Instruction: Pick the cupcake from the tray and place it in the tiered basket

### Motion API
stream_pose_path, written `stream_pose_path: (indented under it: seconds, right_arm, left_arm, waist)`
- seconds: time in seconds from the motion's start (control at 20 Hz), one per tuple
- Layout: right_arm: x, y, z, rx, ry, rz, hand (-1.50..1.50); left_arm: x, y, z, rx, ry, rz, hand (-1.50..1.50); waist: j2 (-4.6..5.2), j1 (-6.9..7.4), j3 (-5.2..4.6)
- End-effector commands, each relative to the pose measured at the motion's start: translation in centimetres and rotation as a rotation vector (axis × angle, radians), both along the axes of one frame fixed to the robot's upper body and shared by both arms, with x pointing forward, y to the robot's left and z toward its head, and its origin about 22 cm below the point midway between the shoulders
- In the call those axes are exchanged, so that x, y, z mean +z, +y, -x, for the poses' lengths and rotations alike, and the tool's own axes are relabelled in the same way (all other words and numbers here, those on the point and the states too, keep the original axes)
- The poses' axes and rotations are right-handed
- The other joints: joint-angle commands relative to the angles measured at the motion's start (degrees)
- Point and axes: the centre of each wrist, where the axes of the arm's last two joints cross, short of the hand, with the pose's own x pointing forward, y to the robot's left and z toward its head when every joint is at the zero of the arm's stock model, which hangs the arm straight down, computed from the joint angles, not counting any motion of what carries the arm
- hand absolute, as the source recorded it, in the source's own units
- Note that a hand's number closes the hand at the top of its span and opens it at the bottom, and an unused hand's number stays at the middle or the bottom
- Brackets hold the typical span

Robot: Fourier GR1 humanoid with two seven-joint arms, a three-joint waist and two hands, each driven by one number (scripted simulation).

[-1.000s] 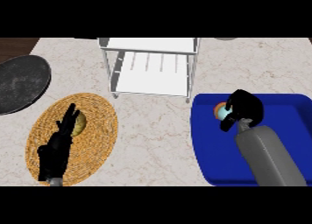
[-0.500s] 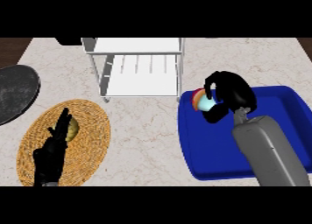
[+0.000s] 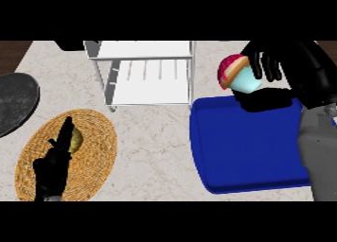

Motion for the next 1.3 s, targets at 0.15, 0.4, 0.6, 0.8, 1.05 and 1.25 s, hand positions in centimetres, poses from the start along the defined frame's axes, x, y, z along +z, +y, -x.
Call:
stream_pose_path:
  seconds: [0.15, 0.4, 0.6, 0.8, 1.05, 1.25]
  right_arm:
    - [6.4, 1.2, 2.3, -0.018, -0.077, 0.02, 1.5]
    - [8.3, 2.5, -1.0, -0.069, -0.082, -0.014, 1.5]
    - [10.0, 5.0, -1.9, -0.081, -0.046, -0.033, 1.5]
    - [9.0, 6.8, -4.5, -0.076, -0.029, -0.019, 1.5]
    - [7.9, 6.6, -8.0, -0.048, -0.003, -0.024, 1.5]
    - [5.9, 8.9, -9.4, -0.011, 0.004, 0.039, 1.5]
  left_arm:
    - [-2.4, -1.5, 0.6, -0.03, 0.136, 0.046, 0.0]
    - [-2.2, -2.7, 0.7, -0.054, 0.105, 0.048, 0.0]
    - [-2.2, -0.1, 0.9, -0.055, 0.113, 0.058, 0.0]
    - [-2.0, -2.7, -0.5, -0.057, 0.112, 0.043, 0.0]
    - [-2.0, -4.0, 0.4, -0.062, 0.109, 0.05, 0.0]
    - [-2.3, -3.0, -0.3, -0.062, 0.1, 0.048, 0.0]
  waist:
    - [0.81, 0.64, -1.01]
    - [1.21, 1.89, -1.0]
    - [1.16, 2.1, -1.04]
    - [1.43, 2.18, -1.01]
    - [1.67, 2.86, -0.98]
    - [1.77, 2.88, -1.02]
